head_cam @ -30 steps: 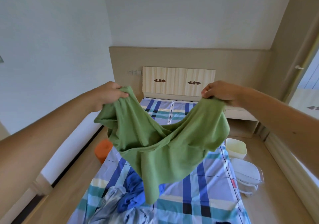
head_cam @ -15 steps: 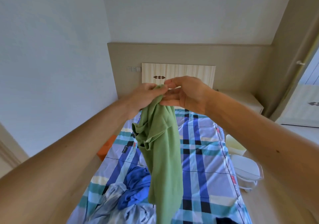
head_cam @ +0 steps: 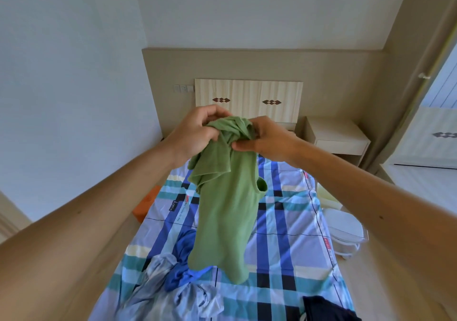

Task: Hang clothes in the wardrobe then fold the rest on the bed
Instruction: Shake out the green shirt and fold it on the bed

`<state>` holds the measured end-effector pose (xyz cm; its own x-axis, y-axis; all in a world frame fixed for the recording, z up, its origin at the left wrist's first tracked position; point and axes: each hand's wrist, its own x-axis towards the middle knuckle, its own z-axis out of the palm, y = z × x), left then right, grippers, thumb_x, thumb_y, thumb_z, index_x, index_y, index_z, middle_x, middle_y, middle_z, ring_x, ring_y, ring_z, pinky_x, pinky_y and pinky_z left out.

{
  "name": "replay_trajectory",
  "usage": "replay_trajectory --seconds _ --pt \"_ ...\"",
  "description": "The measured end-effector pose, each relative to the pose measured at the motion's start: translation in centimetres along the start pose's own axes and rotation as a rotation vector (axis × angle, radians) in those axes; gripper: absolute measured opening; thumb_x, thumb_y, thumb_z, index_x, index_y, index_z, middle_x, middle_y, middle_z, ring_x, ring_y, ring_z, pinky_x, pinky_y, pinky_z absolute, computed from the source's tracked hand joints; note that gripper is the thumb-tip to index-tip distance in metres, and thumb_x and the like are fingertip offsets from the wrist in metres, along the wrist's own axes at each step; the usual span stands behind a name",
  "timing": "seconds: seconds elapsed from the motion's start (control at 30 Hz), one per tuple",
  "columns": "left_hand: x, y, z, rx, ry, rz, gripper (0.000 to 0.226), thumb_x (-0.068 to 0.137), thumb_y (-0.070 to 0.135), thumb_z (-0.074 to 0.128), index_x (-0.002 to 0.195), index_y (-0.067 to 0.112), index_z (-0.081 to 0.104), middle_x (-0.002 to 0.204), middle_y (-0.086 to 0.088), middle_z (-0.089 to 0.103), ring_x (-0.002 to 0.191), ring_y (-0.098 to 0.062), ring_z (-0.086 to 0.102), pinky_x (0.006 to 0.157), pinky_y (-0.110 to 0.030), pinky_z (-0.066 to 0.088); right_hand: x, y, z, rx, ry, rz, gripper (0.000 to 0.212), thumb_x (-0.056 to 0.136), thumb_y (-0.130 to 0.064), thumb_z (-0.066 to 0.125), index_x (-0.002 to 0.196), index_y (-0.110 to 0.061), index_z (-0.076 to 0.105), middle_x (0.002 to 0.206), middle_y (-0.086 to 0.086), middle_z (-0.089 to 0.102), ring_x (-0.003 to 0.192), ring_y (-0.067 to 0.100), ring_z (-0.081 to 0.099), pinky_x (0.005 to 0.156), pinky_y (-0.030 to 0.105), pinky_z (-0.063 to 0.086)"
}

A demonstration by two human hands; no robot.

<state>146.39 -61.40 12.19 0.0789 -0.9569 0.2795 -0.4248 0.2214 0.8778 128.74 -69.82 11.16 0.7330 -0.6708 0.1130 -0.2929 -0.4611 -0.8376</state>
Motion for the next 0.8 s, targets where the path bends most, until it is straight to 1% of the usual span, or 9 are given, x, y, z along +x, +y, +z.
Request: replay_trajectory --seconds 0.07,0.17,0.27,0.33,0.4,0.47,0.6,0.67,0.8 --pt "-0.2 -0.9 0.2 -0.044 0.03 -0.017 0.03 0.087 0.0 0.061 0.113 0.017 0.062 0.1 0.002 0.07 0.095 -0.011 0.066 0.086 -0.027 0.054 0.3 0.7 -0.1 0.122 0.037 -0.003 0.02 0.091 -0.01 0.07 0.105 0.005 0.068 0.091 0.009 0.074 0.08 0.014 0.071 0.074 0.027 0.056" --pt "-0.3 -3.1 1.3 0.098 -0.055 -0.002 0.063 0.072 0.032 0.083 0.128 0.025 0.054 0.116 0.006 0.069 0.11 -0.011 0.067 0.094 -0.032 0.056 0.8 1.4 -0.4 0.212 -0.016 -0.007 0.021 0.098 -0.016 0.061 0.109 0.001 0.069 0.102 0.013 0.075 0.092 0.023 0.073 0.083 0.033 0.059" --pt "0.6 -5.5 1.8 0.294 0.008 0.054 0.043 0.068 0.016 0.065 0.11 0.019 0.061 0.094 0.002 0.069 0.093 -0.016 0.067 0.084 -0.042 0.057 1.3 2.6 -1.2 0.248 -0.025 0.011 0.015 0.1 -0.015 0.059 0.107 -0.008 0.069 0.104 0.01 0.074 0.094 0.018 0.073 0.083 0.029 0.058" --pt "1.3 -6.2 1.4 0.308 0.009 0.001 0.028 0.069 0.002 0.053 0.09 0.017 0.064 0.073 0.008 0.065 0.072 -0.013 0.061 0.069 -0.033 0.051 1.5 4.0 -2.0 0.281 -0.012 0.05 0.012 0.1 -0.013 0.057 0.104 -0.013 0.069 0.1 0.002 0.073 0.089 0.012 0.072 0.079 0.023 0.056" --pt "2.2 -7.3 1.2 0.348 -0.028 -0.038 0.029 0.072 -0.007 0.048 0.075 0.018 0.063 0.063 0.008 0.059 0.061 -0.012 0.052 0.063 -0.03 0.042 1.6 5.9 -2.8 0.306 -0.002 0.106 0.014 0.1 -0.014 0.056 0.108 -0.013 0.068 0.103 0.001 0.073 0.092 0.011 0.071 0.083 0.024 0.056" --pt "3.1 -8.5 1.5 0.4 -0.055 -0.082 0.028 0.076 -0.009 0.045 0.075 0.012 0.064 0.063 0.0 0.052 0.055 -0.014 0.043 0.058 -0.029 0.037 1.6 8.0 -3.6 0.317 0.029 0.173 0.02 0.101 -0.013 0.055 0.116 -0.008 0.067 0.106 0.003 0.072 0.091 0.011 0.071 0.084 0.025 0.056" --pt "5.0 -9.0 4.1 0.36 -0.077 -0.183 0.032 0.081 -0.014 0.041 0.096 -0.004 0.068 0.062 -0.004 0.047 0.04 -0.003 0.037 0.043 -0.015 0.029 1.6 11.8 -4.1 0.36 0.106 0.3 0.026 0.102 -0.013 0.053 0.123 -0.003 0.063 0.107 0.005 0.07 0.086 0.009 0.071 0.08 0.024 0.058" --pt "5.5 -8.7 5.5 0.24 -0.123 -0.189 0.021 0.075 -0.009 0.051 0.092 -0.007 0.064 0.063 -0.002 0.047 0.046 0.001 0.041 0.051 -0.011 0.033 1.8 12.9 -4.2 0.399 0.118 0.325 0.019 0.101 -0.014 0.054 0.115 -0.009 0.066 0.111 0.007 0.071 0.099 0.019 0.069 0.094 0.035 0.055" --pt "6.5 -11.3 8.6 -0.019 -0.318 -0.151 0.05 0.076 0.003 0.072 0.121 0.012 0.052 0.101 0.002 0.06 0.084 -0.007 0.06 0.077 -0.024 0.054 1.9 14.2 -5.0 0.45 0.06 0.318 0.02 0.102 -0.011 0.05 0.106 -0.017 0.068 0.108 0.003 0.073 0.106 0.023 0.068 0.103 0.04 0.05"
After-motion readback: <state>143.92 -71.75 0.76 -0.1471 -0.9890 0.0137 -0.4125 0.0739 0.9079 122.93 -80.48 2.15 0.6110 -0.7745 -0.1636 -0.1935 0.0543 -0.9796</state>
